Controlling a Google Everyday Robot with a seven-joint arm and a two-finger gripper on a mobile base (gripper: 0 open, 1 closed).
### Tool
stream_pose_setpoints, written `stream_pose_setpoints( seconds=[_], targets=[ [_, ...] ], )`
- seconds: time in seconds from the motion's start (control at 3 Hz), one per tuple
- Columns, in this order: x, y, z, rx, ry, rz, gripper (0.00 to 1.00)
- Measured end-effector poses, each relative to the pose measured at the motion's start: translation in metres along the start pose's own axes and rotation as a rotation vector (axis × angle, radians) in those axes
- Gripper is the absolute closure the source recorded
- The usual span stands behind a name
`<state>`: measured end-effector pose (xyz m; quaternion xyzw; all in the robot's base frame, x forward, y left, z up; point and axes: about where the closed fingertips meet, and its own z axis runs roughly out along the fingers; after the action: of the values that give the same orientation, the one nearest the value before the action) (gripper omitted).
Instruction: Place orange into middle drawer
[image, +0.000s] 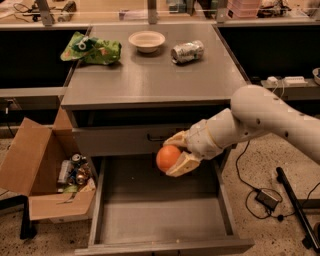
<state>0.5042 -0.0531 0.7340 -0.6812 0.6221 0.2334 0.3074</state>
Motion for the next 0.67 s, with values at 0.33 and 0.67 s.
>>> stream_pose_setpoints(
  seconds=[0.33,0.67],
  targets=[
    [0.0436,0.0106,0.0230,0.033,-0.016,0.095,1.00],
    [0.0517,0.0110,0.0285,0.043,-0.021,0.114,1.00]
  ],
)
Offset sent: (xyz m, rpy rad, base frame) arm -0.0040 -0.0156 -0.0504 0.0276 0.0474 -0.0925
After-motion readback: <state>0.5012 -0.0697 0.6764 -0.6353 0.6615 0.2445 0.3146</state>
